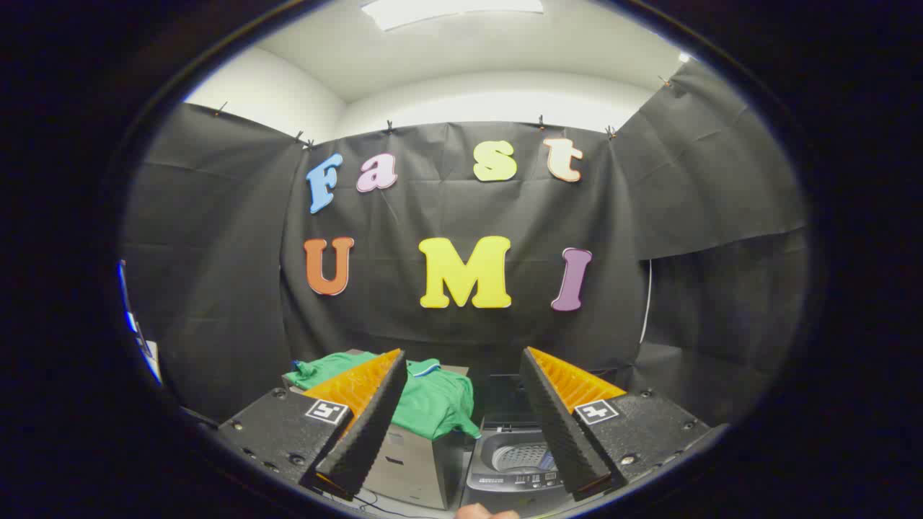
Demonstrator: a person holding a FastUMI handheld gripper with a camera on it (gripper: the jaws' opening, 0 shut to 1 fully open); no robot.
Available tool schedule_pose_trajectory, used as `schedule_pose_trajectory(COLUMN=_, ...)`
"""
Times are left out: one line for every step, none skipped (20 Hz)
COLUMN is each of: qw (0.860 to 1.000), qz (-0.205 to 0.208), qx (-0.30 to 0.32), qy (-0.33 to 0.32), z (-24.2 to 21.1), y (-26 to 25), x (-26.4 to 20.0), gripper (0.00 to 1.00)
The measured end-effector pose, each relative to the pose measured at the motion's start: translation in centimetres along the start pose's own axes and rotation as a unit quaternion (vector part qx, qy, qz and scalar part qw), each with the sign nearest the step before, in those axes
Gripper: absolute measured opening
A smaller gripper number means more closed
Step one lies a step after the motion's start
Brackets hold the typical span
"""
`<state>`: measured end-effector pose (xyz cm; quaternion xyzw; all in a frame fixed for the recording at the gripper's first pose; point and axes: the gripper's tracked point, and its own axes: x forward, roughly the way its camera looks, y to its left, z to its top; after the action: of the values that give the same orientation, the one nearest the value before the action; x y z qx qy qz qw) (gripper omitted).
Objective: Put the clothes into the washing machine and then close the washing machine lid.
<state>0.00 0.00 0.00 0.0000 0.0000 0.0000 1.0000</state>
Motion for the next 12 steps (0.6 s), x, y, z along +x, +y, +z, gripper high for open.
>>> schedule_pose_trajectory(qw=1.0, qz=-0.001, qx=0.0, qy=-0.002, z=0.2, y=-0.1, x=0.0, gripper=0.99)
schedule_pose_trajectory(qw=1.0, qz=-0.001, qx=0.0, qy=-0.001, z=0.1, y=-0.1, x=0.0, gripper=0.99)
schedule_pose_trajectory(qw=1.0, qz=-0.002, qx=0.0, qy=-0.002, z=0.0, y=-0.1, x=0.0, gripper=0.99)
schedule_pose_trajectory(qw=1.0, qz=-0.003, qx=0.001, qy=-0.001, z=0.0, y=-0.1, x=0.0, gripper=0.99)
schedule_pose_trajectory(qw=1.0, qz=-0.003, qx=0.002, qy=0.001, z=-0.1, y=-0.1, x=0.2, gripper=0.99)
schedule_pose_trajectory(qw=1.0, qz=-0.004, qx=0.003, qy=0.004, z=-0.2, y=-0.1, x=0.2, gripper=0.99)
schedule_pose_trajectory(qw=1.0, qz=-0.004, qx=0.004, qy=0.007, z=-0.4, y=0.0, x=0.3, gripper=0.99)
schedule_pose_trajectory(qw=1.0, qz=-0.006, qx=0.005, qy=0.009, z=-0.4, y=0.1, x=0.4, gripper=0.99)
schedule_pose_trajectory(qw=1.0, qz=-0.006, qx=0.007, qy=0.012, z=-0.4, y=0.2, x=0.6, gripper=0.99)
schedule_pose_trajectory(qw=1.0, qz=-0.007, qx=0.007, qy=0.014, z=-0.5, y=0.4, x=0.8, gripper=0.99)
schedule_pose_trajectory(qw=1.0, qz=-0.009, qx=0.006, qy=0.018, z=-0.4, y=0.4, x=1.1, gripper=0.99)
schedule_pose_trajectory(qw=1.0, qz=-0.01, qx=0.006, qy=0.023, z=-0.4, y=0.5, x=1.5, gripper=0.99)
